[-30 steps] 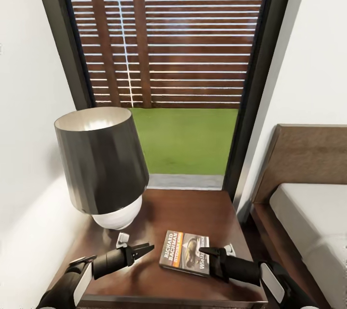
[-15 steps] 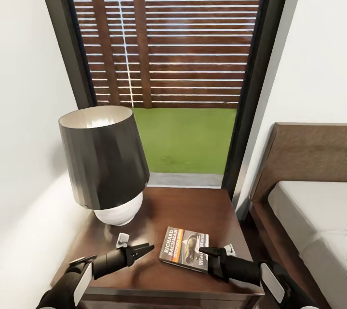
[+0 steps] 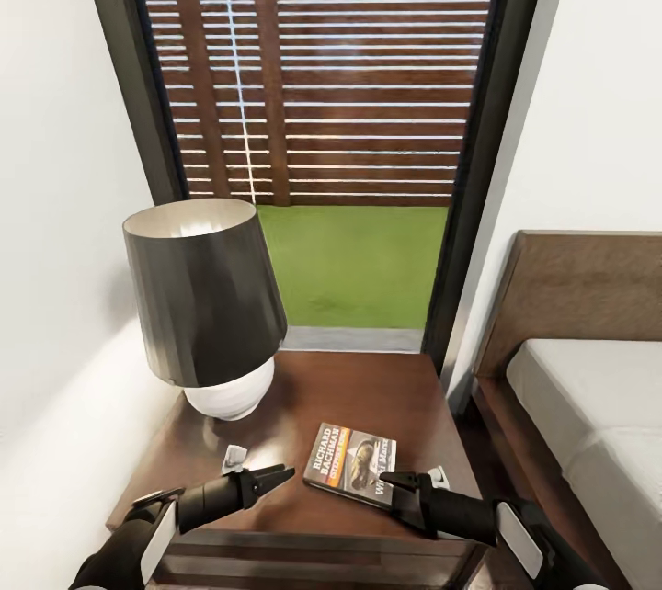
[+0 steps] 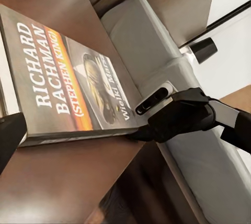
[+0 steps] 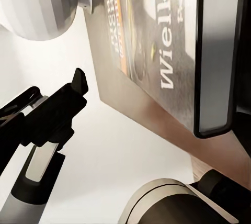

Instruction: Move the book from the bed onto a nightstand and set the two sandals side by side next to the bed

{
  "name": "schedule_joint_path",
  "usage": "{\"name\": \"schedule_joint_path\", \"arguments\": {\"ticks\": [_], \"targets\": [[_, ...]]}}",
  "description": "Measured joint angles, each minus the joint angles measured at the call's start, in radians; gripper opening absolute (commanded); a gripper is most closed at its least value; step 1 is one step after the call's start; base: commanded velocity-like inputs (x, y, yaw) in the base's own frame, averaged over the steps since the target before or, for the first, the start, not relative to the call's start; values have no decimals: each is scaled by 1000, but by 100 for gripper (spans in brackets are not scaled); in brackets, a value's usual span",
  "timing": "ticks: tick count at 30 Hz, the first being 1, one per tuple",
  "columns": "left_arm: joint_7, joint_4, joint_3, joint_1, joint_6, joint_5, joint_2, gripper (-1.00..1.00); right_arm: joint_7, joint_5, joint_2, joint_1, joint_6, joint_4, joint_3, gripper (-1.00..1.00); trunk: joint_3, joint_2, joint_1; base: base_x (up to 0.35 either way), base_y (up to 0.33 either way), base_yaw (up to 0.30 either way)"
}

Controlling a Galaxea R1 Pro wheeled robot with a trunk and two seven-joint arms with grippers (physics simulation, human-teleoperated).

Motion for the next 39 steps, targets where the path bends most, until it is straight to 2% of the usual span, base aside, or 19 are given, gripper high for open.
{"name": "schedule_joint_path", "arguments": {"ticks": [4, 18, 39], "targets": [[0, 0, -1, 0, 1, -1, 0, 100, 0, 0, 0, 0, 0, 0, 0, 100, 0, 0, 0, 0, 0, 0], [0, 0, -3, 0, 2, -1, 0, 100, -1, 6, 0, 0, -3, 0, 0, 100, 54, 3, -6, 0, 0, 0], [0, 0, 2, 0, 0, 1, 0, 100, -2, 7, 0, 0, -4, 0, 1, 100, 54, 3, -6, 0, 0, 0]]}}
